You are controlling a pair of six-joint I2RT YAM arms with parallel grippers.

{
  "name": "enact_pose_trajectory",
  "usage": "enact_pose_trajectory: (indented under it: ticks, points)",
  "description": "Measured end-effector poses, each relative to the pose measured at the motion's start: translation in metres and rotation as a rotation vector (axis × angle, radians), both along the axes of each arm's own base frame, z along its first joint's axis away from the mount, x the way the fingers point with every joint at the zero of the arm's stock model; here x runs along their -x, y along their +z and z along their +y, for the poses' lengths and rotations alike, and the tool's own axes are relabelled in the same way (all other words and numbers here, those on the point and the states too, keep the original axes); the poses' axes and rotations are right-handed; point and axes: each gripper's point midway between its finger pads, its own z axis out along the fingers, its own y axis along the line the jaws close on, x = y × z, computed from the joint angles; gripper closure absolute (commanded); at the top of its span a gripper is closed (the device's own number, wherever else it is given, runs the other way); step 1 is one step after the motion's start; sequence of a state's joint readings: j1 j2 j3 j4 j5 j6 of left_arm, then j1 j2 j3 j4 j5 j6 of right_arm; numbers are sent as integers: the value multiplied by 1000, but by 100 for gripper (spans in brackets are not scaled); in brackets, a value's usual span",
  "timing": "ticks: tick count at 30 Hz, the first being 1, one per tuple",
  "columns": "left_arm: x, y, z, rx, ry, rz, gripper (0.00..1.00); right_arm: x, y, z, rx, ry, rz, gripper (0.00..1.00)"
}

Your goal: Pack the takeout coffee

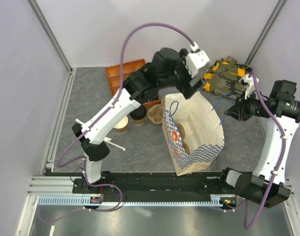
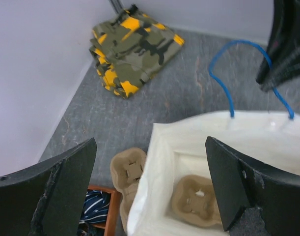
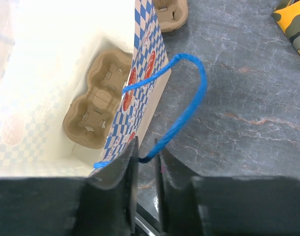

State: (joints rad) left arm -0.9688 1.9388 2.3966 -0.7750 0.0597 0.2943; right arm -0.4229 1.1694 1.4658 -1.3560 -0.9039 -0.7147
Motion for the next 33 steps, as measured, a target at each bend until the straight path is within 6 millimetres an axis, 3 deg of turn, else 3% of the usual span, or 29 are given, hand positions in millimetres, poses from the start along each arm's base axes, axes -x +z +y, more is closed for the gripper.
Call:
enact_pose_trajectory:
  ticks: [4,10,13,16,21,26,31,33]
  points:
    - [-24,33,27,141,92,41,0,0,1,1,-6,6,-5,42]
    - [-52,87,87,349,246,60,0,0,5,4,-23,11,-13,12]
    - [-54,103,120,409,309,50,0,-1,10,6,-32,15,-25,2]
    - [-50,102,148,419,353,44,0,-1,16,7,-33,20,-44,2]
    - [-47,66,189,355,399,105,0,6,30,14,-56,4,-76,2]
    - [-58,2,222,232,465,229,0,-1,56,15,-100,-128,-225,2]
    - [-54,-72,230,97,448,371,0,-45,97,-1,-214,-259,-347,2]
    - [-50,-94,232,61,431,396,0,-73,99,-15,-243,-291,-333,2]
